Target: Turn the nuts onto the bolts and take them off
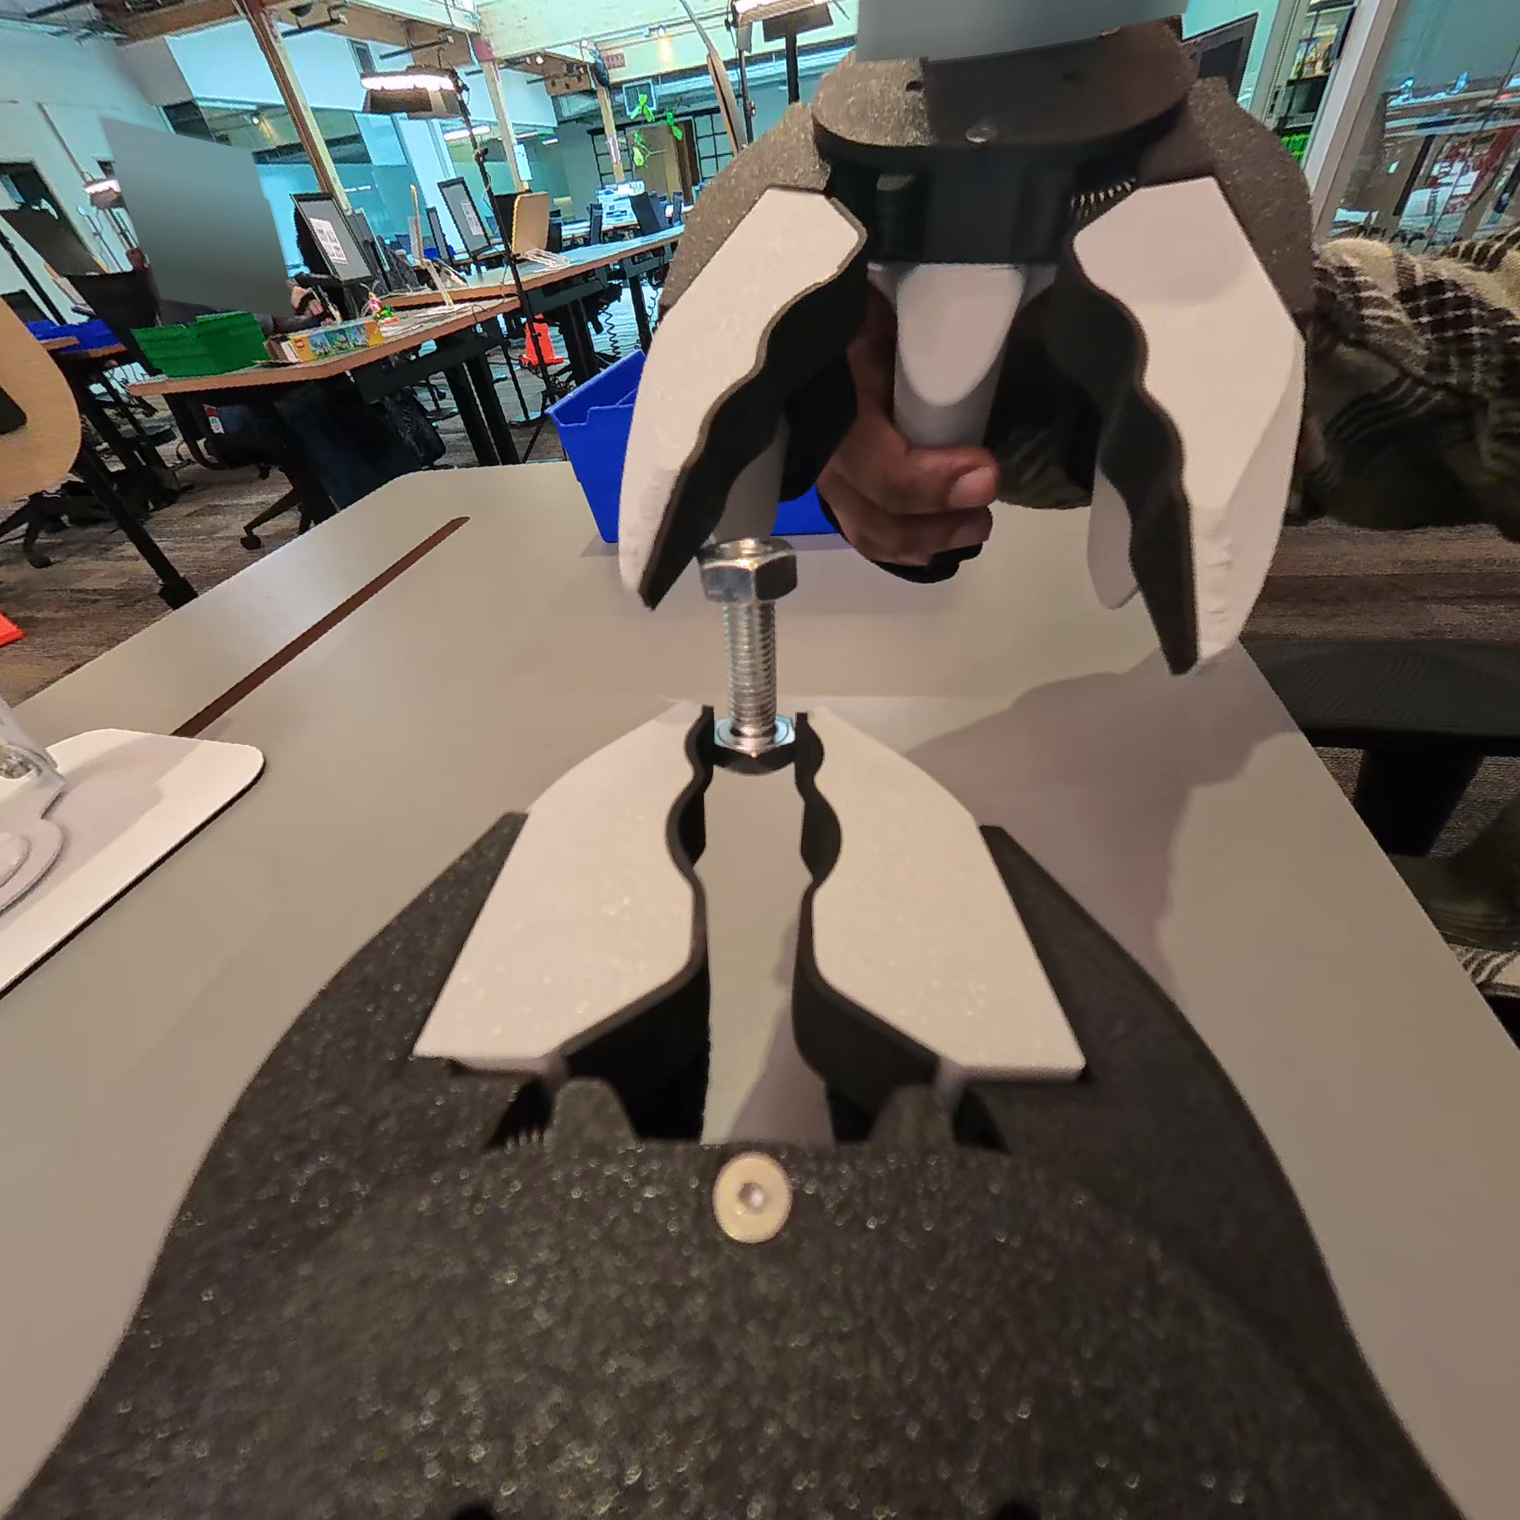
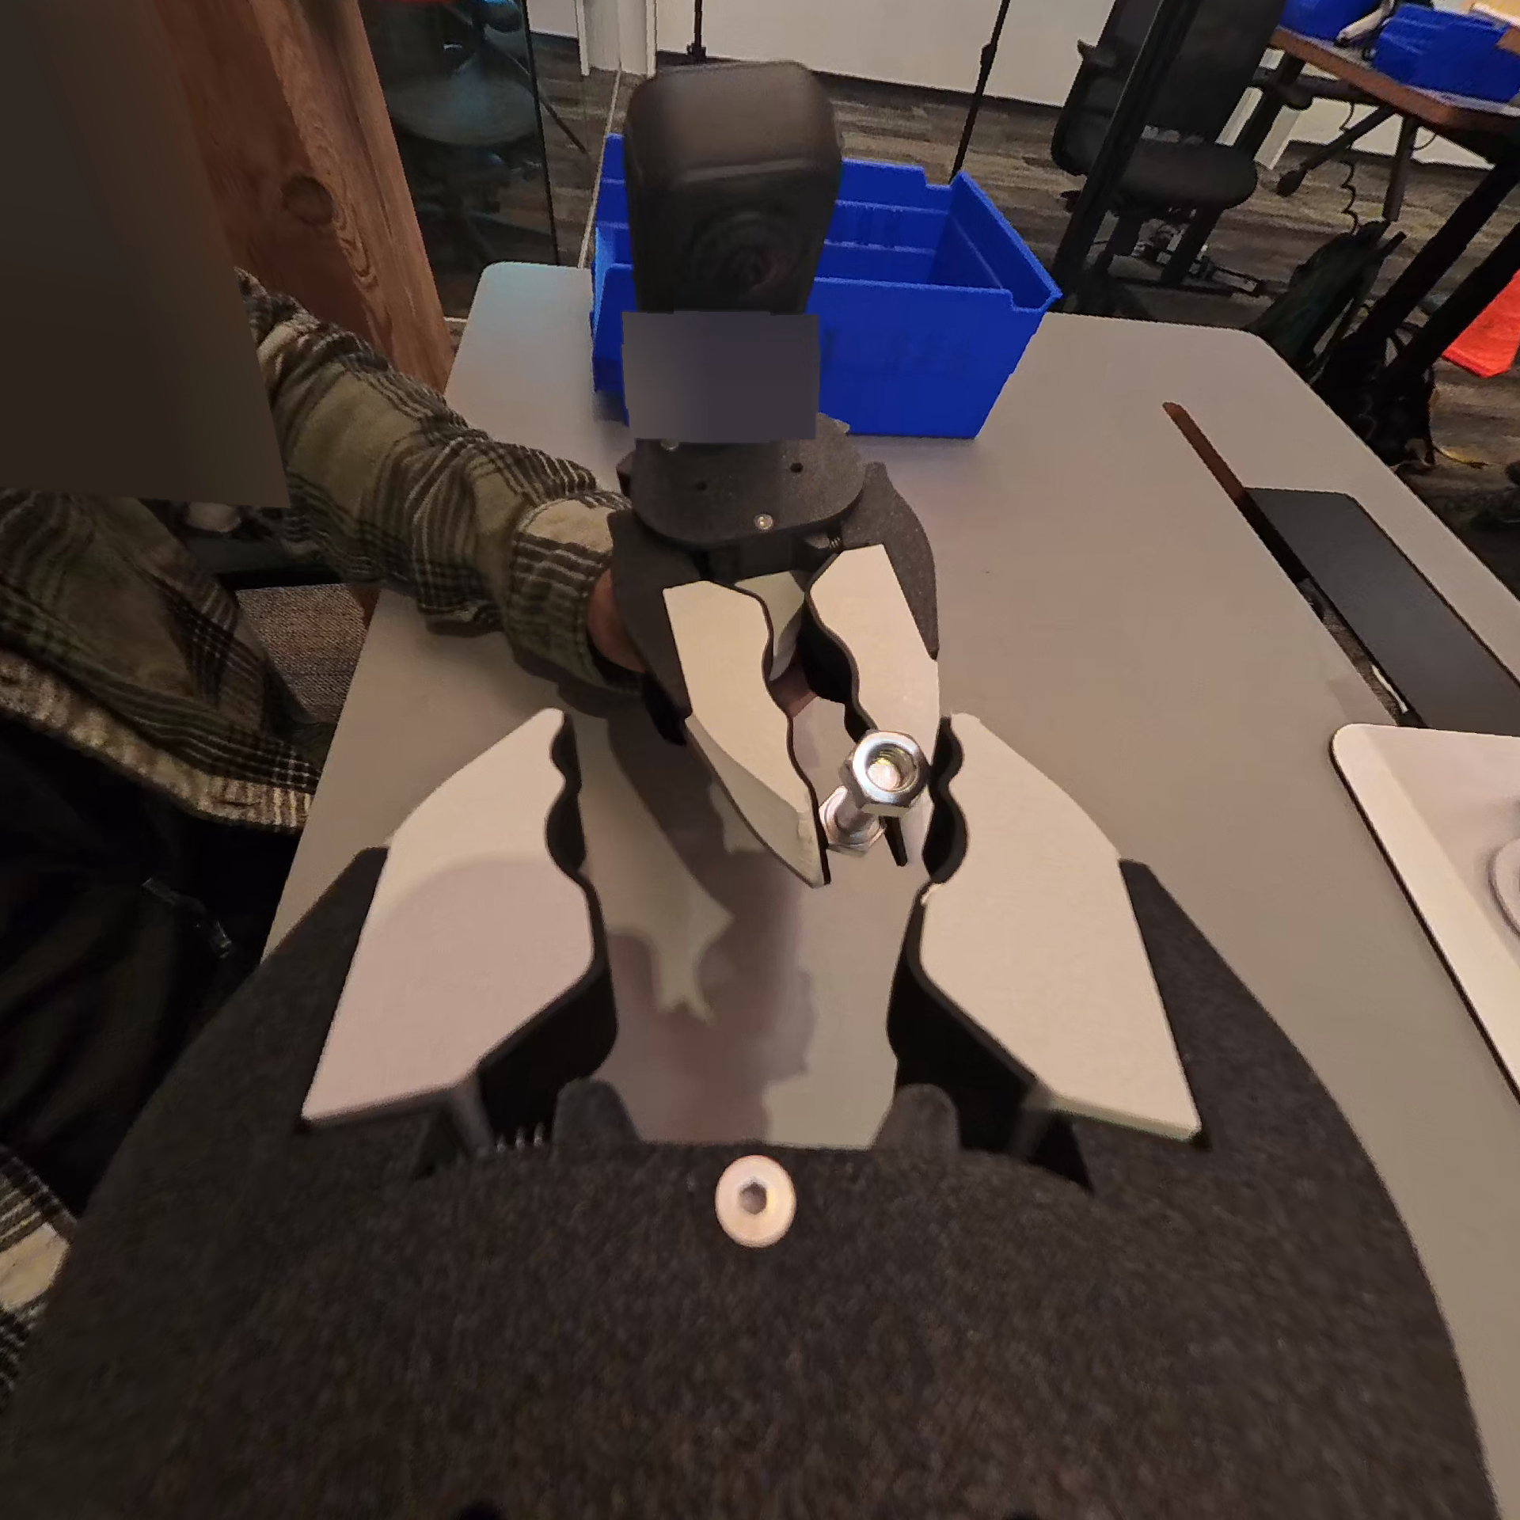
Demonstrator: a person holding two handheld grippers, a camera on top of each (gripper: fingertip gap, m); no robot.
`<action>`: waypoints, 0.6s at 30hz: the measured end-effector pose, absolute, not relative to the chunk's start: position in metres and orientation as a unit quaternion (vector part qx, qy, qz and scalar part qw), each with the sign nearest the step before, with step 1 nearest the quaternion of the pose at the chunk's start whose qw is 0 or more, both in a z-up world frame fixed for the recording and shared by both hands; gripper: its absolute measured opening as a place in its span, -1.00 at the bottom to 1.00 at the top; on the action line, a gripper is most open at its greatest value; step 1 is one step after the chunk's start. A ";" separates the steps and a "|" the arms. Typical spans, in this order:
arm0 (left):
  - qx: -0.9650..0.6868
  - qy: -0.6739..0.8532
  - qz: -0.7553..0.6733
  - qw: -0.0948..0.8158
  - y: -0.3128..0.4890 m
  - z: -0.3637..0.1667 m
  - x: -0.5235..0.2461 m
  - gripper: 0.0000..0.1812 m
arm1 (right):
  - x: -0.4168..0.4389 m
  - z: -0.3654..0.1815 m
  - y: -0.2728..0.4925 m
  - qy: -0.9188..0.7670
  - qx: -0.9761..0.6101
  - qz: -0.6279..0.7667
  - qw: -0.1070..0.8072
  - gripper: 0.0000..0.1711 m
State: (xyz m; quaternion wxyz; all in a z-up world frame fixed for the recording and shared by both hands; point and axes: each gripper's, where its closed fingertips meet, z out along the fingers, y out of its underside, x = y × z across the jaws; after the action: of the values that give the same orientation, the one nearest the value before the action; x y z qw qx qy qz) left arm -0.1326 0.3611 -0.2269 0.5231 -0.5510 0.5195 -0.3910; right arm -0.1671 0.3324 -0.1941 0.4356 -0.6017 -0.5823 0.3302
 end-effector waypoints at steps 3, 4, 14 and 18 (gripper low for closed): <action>-0.552 0.519 -0.392 0.522 0.361 -0.227 -0.132 -0.80 | -0.167 -0.195 0.332 -0.585 -0.603 0.325 0.434 -0.04; -0.552 0.519 -0.392 0.521 0.361 -0.227 -0.132 -0.80 | -0.167 -0.195 0.333 -0.586 -0.604 0.323 0.433 -0.05; -0.549 0.524 -0.391 0.520 0.359 -0.227 -0.132 -0.80 | -0.166 -0.193 0.338 -0.580 -0.608 0.318 0.438 -0.05; -0.544 0.522 -0.391 0.528 0.359 -0.224 -0.133 -0.80 | -0.165 -0.183 0.342 -0.544 -0.605 0.376 0.444 -0.13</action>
State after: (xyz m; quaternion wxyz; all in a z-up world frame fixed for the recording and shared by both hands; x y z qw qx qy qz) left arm -0.1327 0.3588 -0.2242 0.5279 -0.5438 0.5220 -0.3913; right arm -0.1653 0.3420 -0.1831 0.4438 -0.6046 -0.5443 0.3757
